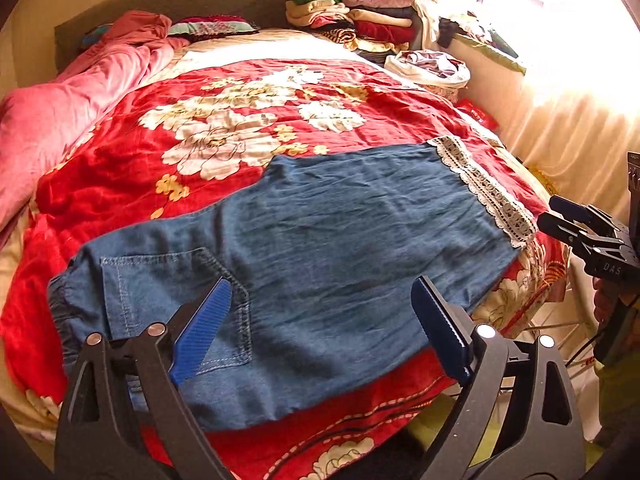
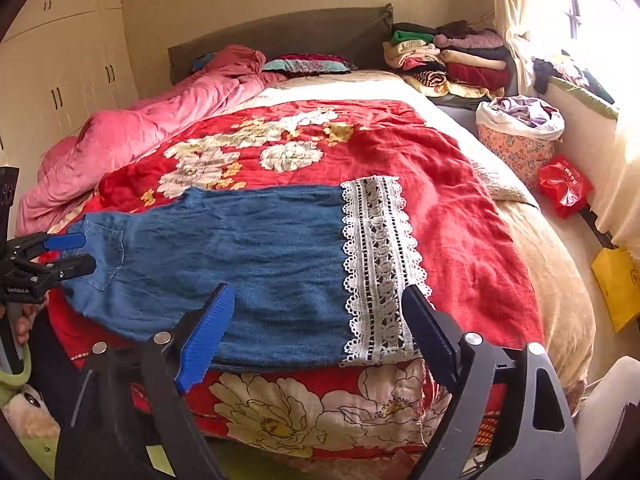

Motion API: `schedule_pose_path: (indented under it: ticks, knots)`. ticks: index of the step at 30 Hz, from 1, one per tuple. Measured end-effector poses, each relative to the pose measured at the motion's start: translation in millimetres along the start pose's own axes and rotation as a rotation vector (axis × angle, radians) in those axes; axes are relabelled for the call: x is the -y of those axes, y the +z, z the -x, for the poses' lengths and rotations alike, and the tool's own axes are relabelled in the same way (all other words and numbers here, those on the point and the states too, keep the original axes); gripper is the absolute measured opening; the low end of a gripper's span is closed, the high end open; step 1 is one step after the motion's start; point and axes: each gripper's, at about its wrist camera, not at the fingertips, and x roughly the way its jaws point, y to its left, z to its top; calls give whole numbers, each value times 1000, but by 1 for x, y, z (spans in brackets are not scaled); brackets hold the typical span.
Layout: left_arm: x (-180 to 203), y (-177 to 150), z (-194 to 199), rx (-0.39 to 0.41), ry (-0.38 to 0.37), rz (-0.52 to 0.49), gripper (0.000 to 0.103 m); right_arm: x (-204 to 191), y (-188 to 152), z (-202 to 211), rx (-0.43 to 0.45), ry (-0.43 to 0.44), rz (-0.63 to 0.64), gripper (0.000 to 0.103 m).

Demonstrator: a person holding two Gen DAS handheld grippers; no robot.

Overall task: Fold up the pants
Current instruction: 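Move the right tool to the lace hem beside the left tool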

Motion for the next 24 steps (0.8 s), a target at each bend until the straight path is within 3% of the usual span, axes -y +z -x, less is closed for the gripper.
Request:
schedule_pose_path:
  ticks: [15,24]
  knots:
    - [32,42,-14,16,-20,-75,91,21,-4,5,23,-12,-55,85]
    - [57,75,-45,7,-36,-147,92,44,-13,-2,2,-41,-96,85]
